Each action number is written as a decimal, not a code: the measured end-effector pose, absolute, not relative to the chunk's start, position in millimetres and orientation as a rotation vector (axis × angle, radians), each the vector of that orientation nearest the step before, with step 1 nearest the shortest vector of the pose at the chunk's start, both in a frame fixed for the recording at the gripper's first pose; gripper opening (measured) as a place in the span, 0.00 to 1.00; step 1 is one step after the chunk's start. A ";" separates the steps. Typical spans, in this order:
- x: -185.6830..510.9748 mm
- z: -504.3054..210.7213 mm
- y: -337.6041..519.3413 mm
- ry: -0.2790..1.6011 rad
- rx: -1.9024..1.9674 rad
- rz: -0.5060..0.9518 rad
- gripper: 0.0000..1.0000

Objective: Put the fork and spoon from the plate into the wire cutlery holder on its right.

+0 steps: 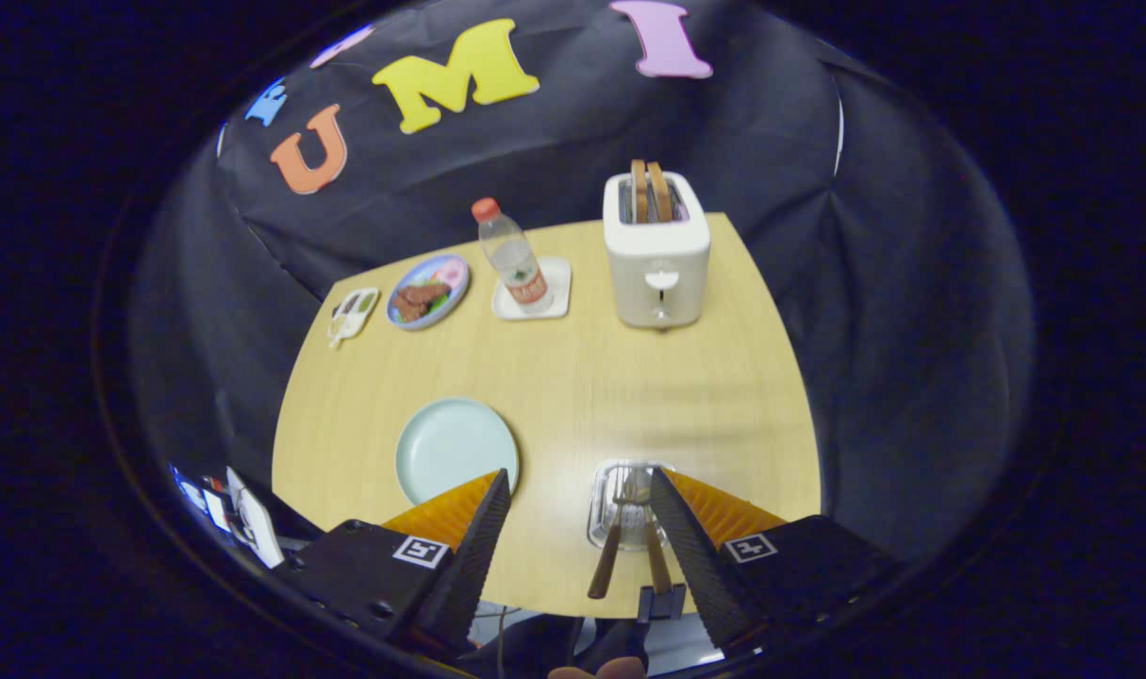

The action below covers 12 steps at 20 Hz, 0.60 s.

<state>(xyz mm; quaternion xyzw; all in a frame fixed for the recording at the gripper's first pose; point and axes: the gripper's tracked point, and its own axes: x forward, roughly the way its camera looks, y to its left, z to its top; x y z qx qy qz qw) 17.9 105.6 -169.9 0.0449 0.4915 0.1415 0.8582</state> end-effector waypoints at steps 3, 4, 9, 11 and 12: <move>34.2 -111.4 111.0 0.790 0.121 0.294 0.90; 34.5 -93.6 109.7 0.721 0.121 0.286 0.90; 28.8 1.0 86.0 0.342 0.151 0.187 0.94; 19.3 18.4 82.5 0.245 0.137 0.165 0.96; 12.1 18.8 81.2 0.221 0.127 0.156 0.96</move>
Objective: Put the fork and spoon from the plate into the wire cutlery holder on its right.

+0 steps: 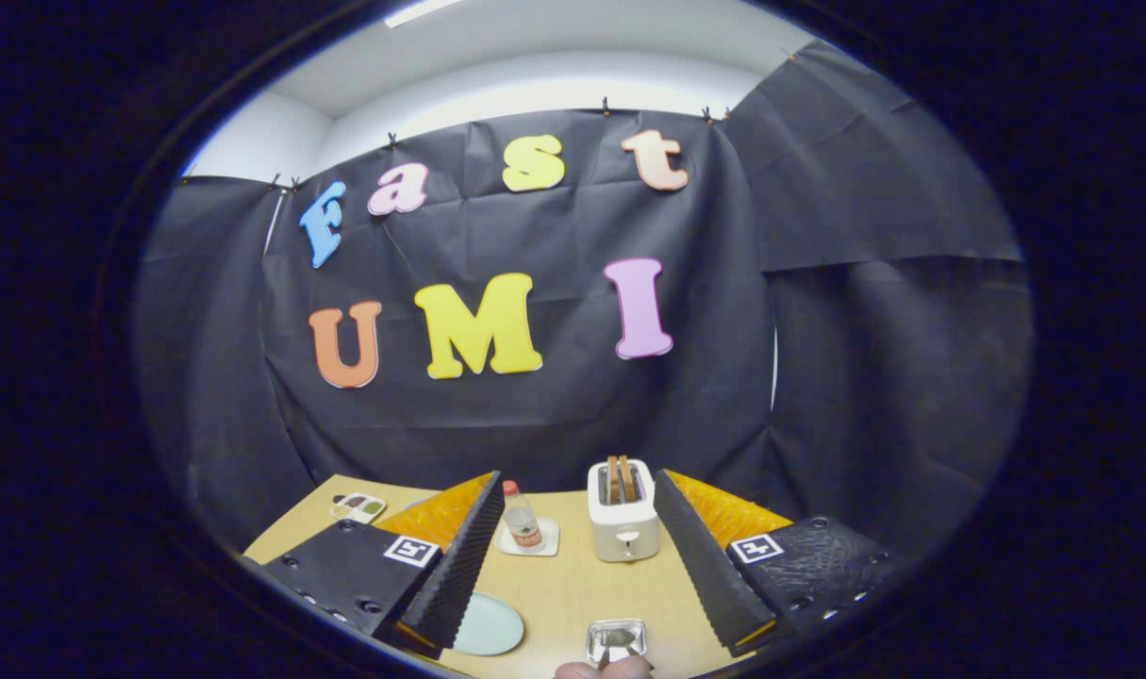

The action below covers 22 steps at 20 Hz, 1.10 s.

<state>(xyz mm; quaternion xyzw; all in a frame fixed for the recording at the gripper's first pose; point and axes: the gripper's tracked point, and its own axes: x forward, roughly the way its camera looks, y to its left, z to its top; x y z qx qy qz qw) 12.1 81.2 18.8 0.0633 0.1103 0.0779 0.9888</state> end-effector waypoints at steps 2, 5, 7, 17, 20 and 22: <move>-1.9 23.7 76.9 0.201 0.143 0.132 0.96; -19.8 28.6 78.7 0.158 0.176 0.129 0.96; -18.9 21.9 72.8 0.155 0.141 0.117 0.96; -9.6 30.1 62.7 0.144 0.154 0.091 0.96; -11.2 31.7 69.4 0.138 0.151 0.106 0.96; -13.0 30.8 73.4 0.139 0.145 0.114 0.96</move>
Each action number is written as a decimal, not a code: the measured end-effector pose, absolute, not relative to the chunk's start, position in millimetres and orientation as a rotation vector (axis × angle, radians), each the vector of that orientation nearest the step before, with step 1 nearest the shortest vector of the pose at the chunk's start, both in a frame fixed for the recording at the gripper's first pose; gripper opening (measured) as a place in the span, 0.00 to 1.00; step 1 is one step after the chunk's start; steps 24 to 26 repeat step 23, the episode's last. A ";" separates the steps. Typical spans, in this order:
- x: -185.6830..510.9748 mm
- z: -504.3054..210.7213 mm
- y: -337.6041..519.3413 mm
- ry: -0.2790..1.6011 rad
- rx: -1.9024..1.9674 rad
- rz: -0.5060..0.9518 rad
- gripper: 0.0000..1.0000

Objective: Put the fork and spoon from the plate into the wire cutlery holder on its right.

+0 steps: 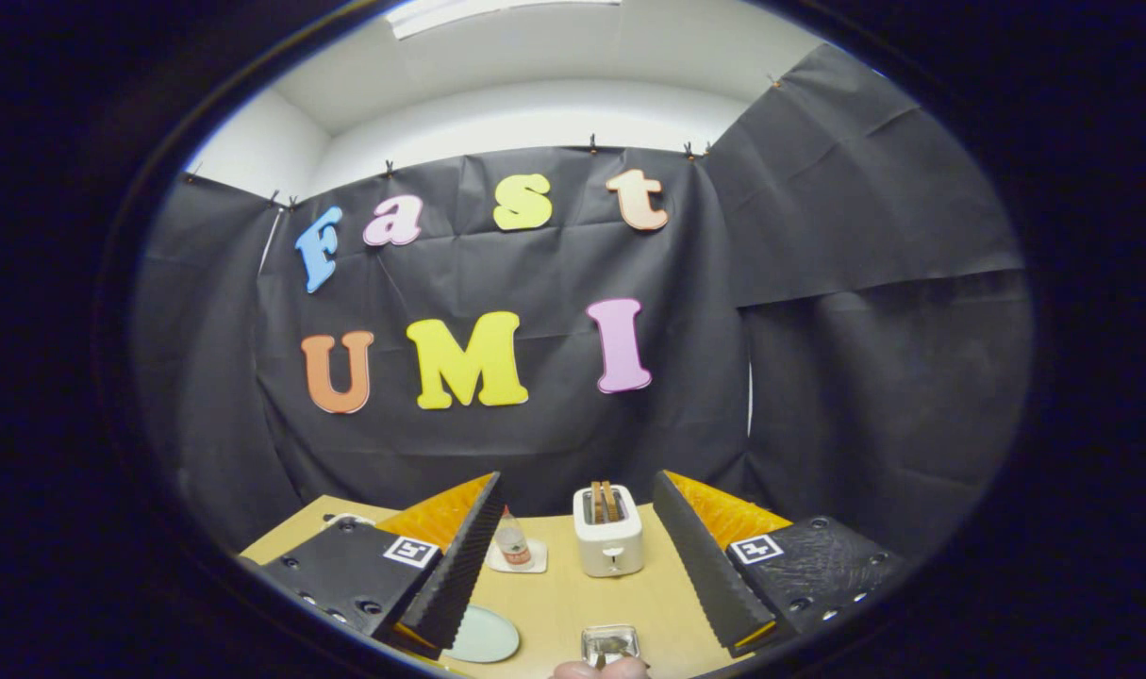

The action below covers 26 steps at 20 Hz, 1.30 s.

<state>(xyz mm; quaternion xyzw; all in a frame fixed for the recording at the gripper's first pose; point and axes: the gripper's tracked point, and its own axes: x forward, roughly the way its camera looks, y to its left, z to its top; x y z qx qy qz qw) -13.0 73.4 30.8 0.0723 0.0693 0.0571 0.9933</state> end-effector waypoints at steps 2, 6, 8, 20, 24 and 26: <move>-13.1 33.0 74.9 0.132 0.141 0.115 0.96; -13.7 38.8 77.6 0.116 0.128 0.119 0.96; -15.1 43.3 80.3 0.108 0.128 0.122 0.96; -15.1 42.2 101.0 0.122 0.119 0.132 0.96; -15.3 42.5 105.3 0.125 0.123 0.125 0.96; -15.3 42.5 105.3 0.125 0.123 0.125 0.96</move>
